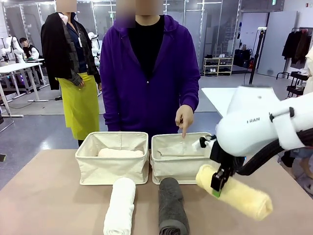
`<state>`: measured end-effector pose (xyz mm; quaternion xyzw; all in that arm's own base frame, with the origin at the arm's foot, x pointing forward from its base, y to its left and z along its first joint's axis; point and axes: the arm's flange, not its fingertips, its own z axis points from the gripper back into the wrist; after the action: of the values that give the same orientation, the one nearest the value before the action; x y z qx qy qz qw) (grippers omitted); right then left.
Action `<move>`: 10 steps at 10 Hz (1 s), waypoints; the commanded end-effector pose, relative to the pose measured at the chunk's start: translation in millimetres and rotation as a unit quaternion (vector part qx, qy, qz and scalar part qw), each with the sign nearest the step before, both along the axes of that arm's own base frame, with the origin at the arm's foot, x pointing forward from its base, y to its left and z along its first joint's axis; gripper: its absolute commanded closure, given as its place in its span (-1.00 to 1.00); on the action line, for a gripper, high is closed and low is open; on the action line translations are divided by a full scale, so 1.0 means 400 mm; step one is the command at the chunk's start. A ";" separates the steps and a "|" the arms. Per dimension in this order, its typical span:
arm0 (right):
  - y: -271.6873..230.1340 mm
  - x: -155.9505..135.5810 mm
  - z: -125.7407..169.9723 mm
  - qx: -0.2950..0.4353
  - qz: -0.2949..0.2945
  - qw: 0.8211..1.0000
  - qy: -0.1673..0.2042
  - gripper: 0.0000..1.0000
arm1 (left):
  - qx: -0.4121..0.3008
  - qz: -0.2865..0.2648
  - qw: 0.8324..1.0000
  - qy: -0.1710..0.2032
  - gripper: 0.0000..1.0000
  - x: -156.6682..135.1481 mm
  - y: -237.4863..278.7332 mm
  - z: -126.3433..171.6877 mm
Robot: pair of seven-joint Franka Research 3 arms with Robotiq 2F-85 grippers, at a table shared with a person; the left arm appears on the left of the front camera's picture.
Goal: Divide the towels into two baskets.
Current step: Pick up one hotel-folded towel from the bottom of the table and place it in the Fabric basket indicated by the person.
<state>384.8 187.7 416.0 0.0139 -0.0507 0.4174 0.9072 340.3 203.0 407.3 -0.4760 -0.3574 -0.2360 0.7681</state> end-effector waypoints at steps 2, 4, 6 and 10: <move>0.117 0.072 0.121 -0.066 0.163 0.979 -0.101 -0.11 | -0.001 0.002 1.000 -0.002 -1.00 -0.004 0.003 0.004; 0.188 0.103 0.138 -0.140 0.274 0.937 -0.168 -0.11 | -0.001 0.002 1.000 -0.002 -1.00 -0.004 0.003 0.004; 0.172 0.072 0.163 -0.122 0.227 0.959 -0.120 -0.11 | -0.001 0.002 1.000 -0.002 -1.00 -0.004 0.003 0.004; 0.182 0.091 0.146 -0.131 0.245 0.952 -0.131 -0.11 | -0.001 0.002 1.000 -0.002 -1.00 -0.004 0.003 0.004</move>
<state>420.6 256.8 474.5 -0.1413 -0.1015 0.6218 0.7636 340.3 203.1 407.2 -0.4760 -0.3573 -0.2358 0.7682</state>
